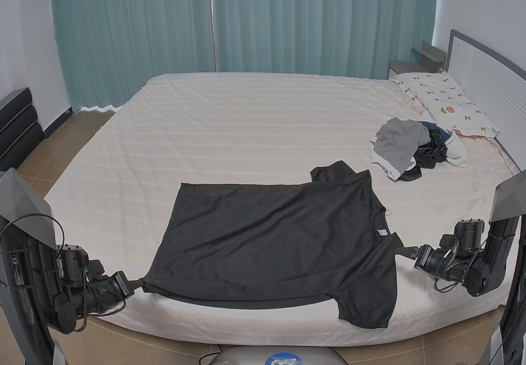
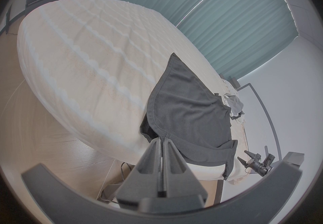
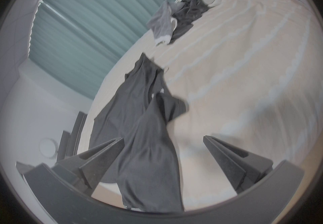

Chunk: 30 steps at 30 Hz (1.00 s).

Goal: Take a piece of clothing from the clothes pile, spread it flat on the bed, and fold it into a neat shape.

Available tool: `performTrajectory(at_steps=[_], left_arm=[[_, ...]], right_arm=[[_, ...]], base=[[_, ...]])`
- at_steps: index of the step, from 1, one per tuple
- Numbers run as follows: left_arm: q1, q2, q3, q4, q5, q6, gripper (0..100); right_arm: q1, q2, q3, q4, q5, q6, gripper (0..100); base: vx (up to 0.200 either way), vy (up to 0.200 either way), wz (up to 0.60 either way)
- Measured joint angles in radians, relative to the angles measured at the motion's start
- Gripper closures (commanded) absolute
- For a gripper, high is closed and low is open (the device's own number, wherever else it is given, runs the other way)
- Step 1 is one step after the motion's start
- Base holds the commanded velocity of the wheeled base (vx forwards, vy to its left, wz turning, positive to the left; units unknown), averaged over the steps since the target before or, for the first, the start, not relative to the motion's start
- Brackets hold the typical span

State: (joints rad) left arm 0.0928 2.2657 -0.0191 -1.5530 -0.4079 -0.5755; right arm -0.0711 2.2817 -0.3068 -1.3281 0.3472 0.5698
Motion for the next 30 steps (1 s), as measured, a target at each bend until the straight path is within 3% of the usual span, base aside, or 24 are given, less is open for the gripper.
performTrajectory(at_steps=[5,17,18,25,30], left_arm=[[-0.001,0.0,0.001,0.0,0.0,0.021,100],[0.033,0.019,0.001,0.048,0.009,0.231,100],[0.039,0.02,0.001,0.058,0.009,0.249,0],[0.063,0.009,0.001,0.081,-0.007,0.263,0],[0.07,-0.002,0.001,0.102,-0.077,0.238,0]], right_arm=[[0.014,0.005,0.113,-0.095,0.038,-0.044,0],[0.037,0.031,0.22,-0.131,0.049,-0.053,0],[0.037,0.035,0.221,-0.131,0.049,-0.053,0],[0.037,0.054,0.228,-0.136,0.049,-0.051,0],[0.039,0.063,0.243,-0.194,0.048,-0.051,0]], base=[[0.0,0.0,0.0],[0.0,0.0,0.0],[0.0,0.0,0.0],[0.0,0.0,0.0],[0.0,0.0,0.0]])
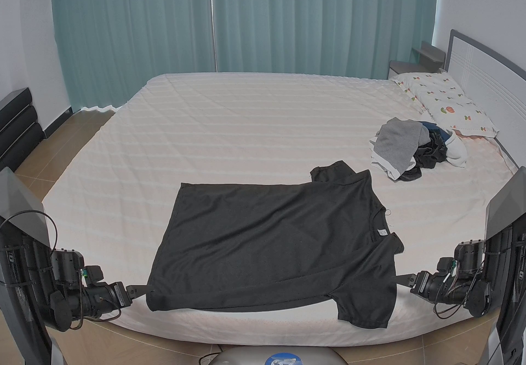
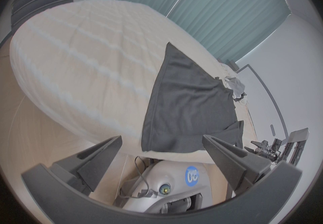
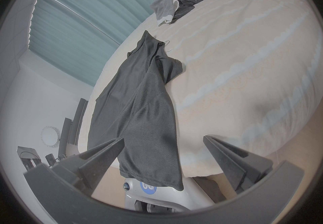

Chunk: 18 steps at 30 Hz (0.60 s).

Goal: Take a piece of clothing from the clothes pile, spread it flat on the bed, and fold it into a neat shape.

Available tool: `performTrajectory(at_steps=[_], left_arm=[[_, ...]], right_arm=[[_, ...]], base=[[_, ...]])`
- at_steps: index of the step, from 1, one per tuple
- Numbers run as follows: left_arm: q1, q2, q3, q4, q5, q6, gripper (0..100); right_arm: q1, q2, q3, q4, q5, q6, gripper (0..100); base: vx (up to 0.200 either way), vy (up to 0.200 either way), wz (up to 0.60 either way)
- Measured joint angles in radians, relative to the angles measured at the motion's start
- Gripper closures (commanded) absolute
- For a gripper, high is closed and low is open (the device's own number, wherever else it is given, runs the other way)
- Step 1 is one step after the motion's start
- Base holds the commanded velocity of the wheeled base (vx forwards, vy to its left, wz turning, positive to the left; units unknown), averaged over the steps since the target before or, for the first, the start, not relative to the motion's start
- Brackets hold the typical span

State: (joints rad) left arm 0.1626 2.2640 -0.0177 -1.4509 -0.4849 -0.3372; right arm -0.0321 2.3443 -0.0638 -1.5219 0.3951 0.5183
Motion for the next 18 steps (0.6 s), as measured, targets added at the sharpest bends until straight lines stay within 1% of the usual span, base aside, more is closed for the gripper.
performTrajectory(at_steps=[3,8,10,12,14,18], left_arm=[[-0.002,0.001,0.0,0.05,-0.007,0.019,0],[-0.015,0.019,0.0,0.079,-0.015,0.145,0],[-0.021,0.028,0.0,0.079,-0.02,0.163,0],[-0.027,0.034,-0.001,0.066,-0.023,0.147,0],[-0.035,0.039,-0.008,0.054,-0.022,0.103,0],[-0.058,0.044,-0.045,0.034,0.009,-0.042,0]], right_arm=[[0.001,0.011,0.013,-0.025,-0.002,0.0,0],[0.006,0.024,0.021,-0.031,-0.004,0.0,0],[0.01,0.027,0.023,-0.031,-0.004,0.0,0],[0.016,0.029,0.023,-0.031,-0.004,0.0,0],[0.021,0.029,0.023,-0.031,-0.004,0.0,0],[0.027,0.03,0.022,-0.031,-0.004,0.0,0]], base=[[0.0,0.0,0.0],[0.0,0.0,0.0],[0.0,0.0,0.0],[0.0,0.0,0.0],[0.0,0.0,0.0],[0.0,0.0,0.0]])
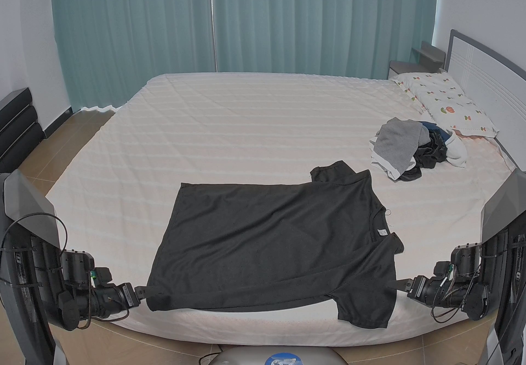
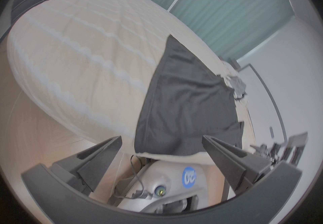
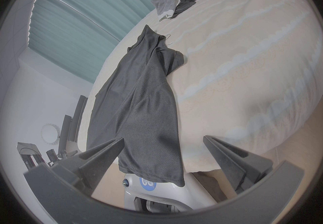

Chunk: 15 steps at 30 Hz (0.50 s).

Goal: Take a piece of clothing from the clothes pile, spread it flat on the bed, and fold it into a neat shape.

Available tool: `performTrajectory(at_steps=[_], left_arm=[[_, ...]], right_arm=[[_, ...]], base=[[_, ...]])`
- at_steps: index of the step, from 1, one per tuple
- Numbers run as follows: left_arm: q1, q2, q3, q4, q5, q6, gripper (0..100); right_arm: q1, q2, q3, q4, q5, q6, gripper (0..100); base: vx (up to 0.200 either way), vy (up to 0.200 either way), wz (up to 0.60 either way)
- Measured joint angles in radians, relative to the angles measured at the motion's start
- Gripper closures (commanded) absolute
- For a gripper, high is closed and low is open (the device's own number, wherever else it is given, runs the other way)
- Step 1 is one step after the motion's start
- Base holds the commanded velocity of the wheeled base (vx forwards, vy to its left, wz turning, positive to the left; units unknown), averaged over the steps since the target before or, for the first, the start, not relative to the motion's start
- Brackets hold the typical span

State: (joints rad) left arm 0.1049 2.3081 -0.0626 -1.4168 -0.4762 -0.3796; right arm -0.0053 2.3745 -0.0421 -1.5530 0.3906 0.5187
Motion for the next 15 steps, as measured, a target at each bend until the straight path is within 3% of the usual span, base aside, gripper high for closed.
performTrajectory(at_steps=[6,10,15], left_arm=[[-0.051,0.001,-0.097,-0.013,0.158,-0.167,0],[-0.103,0.003,-0.162,-0.008,0.252,-0.219,0],[-0.163,0.013,-0.243,0.018,0.276,-0.23,0]], right_arm=[[0.003,0.0,-0.004,0.0,-0.001,0.004,0],[0.003,0.0,-0.007,0.0,-0.001,0.016,0],[0.003,0.0,-0.007,0.0,-0.003,0.023,0]], base=[[0.0,0.0,0.0],[0.0,0.0,0.0],[0.0,0.0,0.0]])
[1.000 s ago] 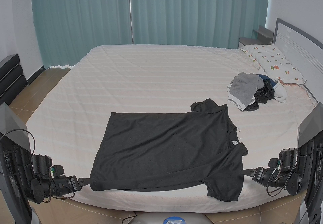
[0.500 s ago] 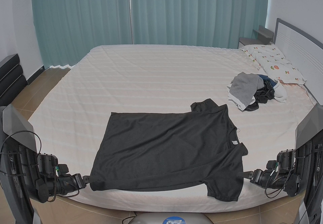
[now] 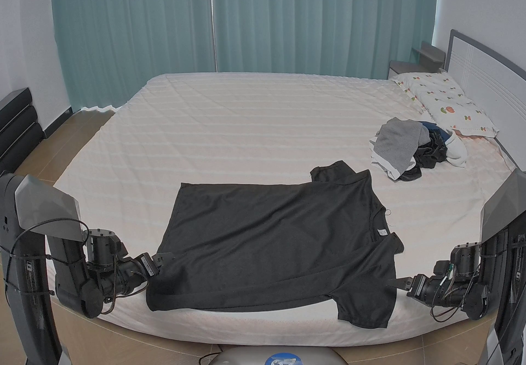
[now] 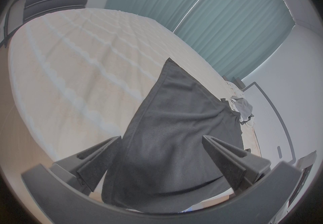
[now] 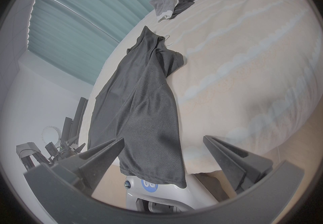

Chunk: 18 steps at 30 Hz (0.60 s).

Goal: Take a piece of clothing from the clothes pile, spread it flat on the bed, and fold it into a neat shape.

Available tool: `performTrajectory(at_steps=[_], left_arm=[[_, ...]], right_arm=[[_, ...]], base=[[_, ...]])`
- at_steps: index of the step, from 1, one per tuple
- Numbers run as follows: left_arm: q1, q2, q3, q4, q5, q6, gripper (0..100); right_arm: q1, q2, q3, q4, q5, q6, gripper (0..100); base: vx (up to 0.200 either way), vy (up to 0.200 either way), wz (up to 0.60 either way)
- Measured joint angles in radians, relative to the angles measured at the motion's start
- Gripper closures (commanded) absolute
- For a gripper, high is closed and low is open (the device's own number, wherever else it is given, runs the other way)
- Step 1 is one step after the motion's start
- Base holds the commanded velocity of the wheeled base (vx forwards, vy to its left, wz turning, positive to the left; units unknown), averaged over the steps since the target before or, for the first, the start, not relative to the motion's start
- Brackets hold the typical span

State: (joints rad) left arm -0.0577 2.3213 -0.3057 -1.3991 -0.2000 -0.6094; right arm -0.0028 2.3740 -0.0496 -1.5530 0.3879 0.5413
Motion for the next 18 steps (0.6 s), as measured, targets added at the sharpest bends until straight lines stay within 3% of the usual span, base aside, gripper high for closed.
performTrajectory(at_steps=[6,18], left_arm=[[-0.029,0.018,-0.063,0.034,0.04,0.033,0],[-0.022,0.027,-0.043,0.038,0.04,0.072,0]], right_arm=[[0.0,0.0,0.001,0.0,0.0,0.001,0],[0.001,0.0,0.005,0.0,-0.002,0.0,0]], base=[[0.0,0.0,0.0],[0.0,0.0,0.0]])
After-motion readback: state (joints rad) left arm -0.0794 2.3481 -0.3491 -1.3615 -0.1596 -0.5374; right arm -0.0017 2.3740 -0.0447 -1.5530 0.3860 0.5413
